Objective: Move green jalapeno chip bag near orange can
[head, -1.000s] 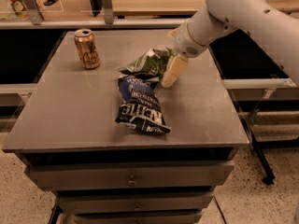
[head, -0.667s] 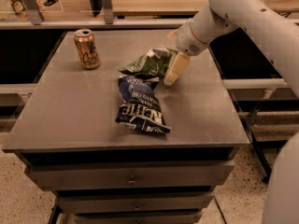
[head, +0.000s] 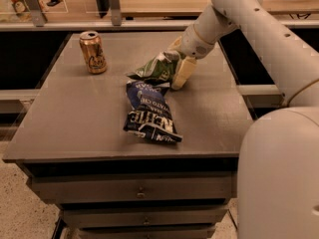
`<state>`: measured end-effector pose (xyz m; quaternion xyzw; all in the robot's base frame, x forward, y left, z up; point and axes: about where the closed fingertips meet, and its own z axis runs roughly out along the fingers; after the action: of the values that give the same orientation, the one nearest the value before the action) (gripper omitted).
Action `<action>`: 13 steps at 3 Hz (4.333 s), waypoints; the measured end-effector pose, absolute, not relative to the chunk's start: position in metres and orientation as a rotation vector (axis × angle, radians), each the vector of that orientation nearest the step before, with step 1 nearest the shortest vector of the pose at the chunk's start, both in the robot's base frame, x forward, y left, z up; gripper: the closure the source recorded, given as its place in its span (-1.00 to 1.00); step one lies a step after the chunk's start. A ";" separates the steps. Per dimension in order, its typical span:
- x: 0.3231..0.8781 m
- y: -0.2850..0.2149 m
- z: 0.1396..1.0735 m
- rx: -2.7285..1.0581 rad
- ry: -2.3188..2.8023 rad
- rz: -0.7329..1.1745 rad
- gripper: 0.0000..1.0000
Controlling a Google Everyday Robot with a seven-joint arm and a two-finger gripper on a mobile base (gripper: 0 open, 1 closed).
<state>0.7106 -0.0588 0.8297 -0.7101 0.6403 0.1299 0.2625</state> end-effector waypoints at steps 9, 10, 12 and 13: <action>0.675 -0.019 0.871 -1.306 2.079 0.243 1.00; 0.675 -0.009 0.880 -1.233 2.066 0.318 1.00; 0.667 0.027 0.868 -1.251 1.906 0.558 1.00; 0.666 0.048 0.865 -1.305 1.821 0.615 1.00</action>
Offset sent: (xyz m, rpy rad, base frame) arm -0.0062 0.0091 0.0045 -0.0810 0.0151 0.0107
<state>0.6664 0.0482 0.8652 -0.5153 0.7190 0.2430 0.3980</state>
